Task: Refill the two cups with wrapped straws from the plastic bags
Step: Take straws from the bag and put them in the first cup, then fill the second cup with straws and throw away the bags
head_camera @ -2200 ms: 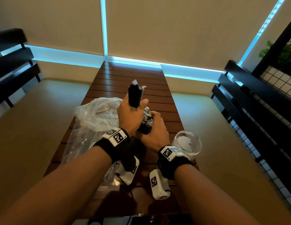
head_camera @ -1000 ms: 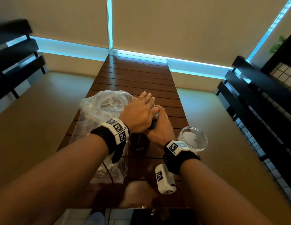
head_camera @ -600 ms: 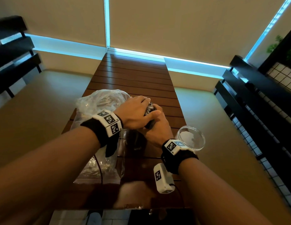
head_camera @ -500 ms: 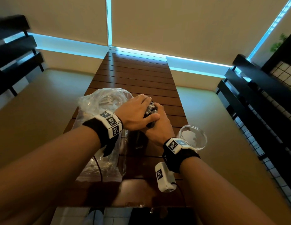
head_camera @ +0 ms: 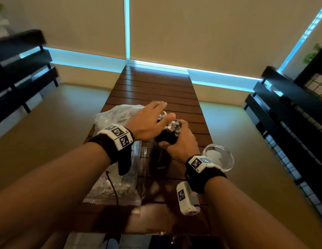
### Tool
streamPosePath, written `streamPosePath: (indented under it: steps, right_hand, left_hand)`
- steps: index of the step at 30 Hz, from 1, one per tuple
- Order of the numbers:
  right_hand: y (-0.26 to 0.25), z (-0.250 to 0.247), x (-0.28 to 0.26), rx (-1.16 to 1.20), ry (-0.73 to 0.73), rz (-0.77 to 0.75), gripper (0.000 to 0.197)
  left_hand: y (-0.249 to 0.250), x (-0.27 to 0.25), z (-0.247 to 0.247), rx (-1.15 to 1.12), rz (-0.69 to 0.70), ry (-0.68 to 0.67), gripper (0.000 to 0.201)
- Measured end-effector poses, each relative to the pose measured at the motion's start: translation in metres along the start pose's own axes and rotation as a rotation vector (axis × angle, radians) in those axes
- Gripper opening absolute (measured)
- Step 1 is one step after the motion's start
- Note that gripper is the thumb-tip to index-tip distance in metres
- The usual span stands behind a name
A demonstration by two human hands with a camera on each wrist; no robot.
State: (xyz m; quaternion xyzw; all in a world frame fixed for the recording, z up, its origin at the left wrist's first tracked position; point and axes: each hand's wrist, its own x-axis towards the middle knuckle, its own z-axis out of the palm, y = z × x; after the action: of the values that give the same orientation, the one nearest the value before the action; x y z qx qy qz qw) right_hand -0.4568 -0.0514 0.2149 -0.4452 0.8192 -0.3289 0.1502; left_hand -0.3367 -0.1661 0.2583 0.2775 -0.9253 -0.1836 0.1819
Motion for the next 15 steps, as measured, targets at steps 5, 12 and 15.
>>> streamPosePath:
  steps: [5, 12, 15]
  right_hand:
    - [-0.002, -0.010, 0.000, -0.070, 0.068, 0.067, 0.095]
    - [-0.019, -0.007, -0.001, -0.181, 0.116, 0.043, 0.103]
    - [-0.030, -0.002, -0.005, -0.301, 0.248, -0.129, 0.085]
  left_hand:
    - [-0.047, -0.019, -0.026, 0.249, -0.419, 0.350, 0.079]
    - [-0.110, -0.030, -0.001, -0.013, -0.709, -0.002, 0.052]
    - [-0.100, -0.018, 0.004, -0.009, -0.599, -0.011, 0.051]
